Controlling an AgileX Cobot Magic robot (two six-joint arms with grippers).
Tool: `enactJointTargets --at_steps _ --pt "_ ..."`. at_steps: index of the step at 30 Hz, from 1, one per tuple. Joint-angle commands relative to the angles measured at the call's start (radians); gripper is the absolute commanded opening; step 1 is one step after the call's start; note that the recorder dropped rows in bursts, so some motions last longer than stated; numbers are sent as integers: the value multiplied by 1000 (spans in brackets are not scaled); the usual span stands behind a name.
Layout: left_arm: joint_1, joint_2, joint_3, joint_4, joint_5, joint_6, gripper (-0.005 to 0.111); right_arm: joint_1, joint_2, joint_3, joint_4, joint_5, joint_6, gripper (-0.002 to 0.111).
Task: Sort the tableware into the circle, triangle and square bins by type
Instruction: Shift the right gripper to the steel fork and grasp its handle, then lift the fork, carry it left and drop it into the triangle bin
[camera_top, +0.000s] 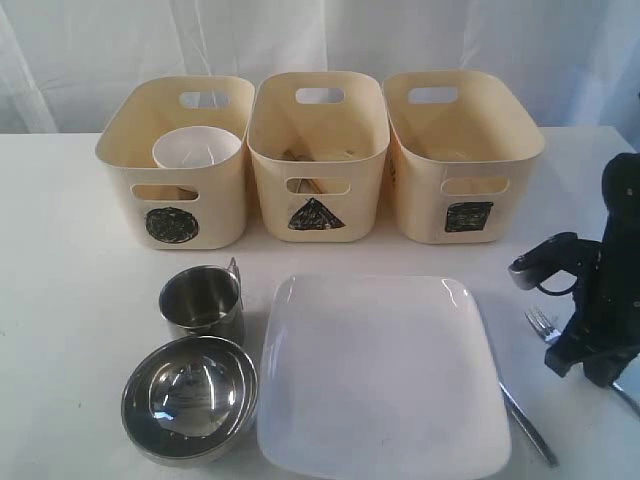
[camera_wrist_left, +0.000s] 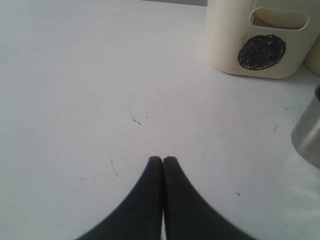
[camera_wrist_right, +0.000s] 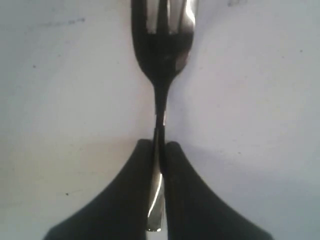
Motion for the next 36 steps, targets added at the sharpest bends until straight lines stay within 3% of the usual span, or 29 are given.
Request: enactJointTargets --at_steps 1,20,24,30,36 --pt "-1 -5 4 -3 -4 1 0 -3 50 32 120 -3 -10 0" --pt "-1 -5 4 -3 -4 1 0 -3 -223 32 283 -48 -28 0" --pt "-1 -5 4 -3 -4 1 0 0 -318 30 485 -66 -164 0" --pt "-1 -5 4 -3 -4 1 0 34 -357 -109 664 -98 -221 0" --pt "-1 -5 4 -3 -4 1 0 120 -296 -297 833 -296 -275 0"
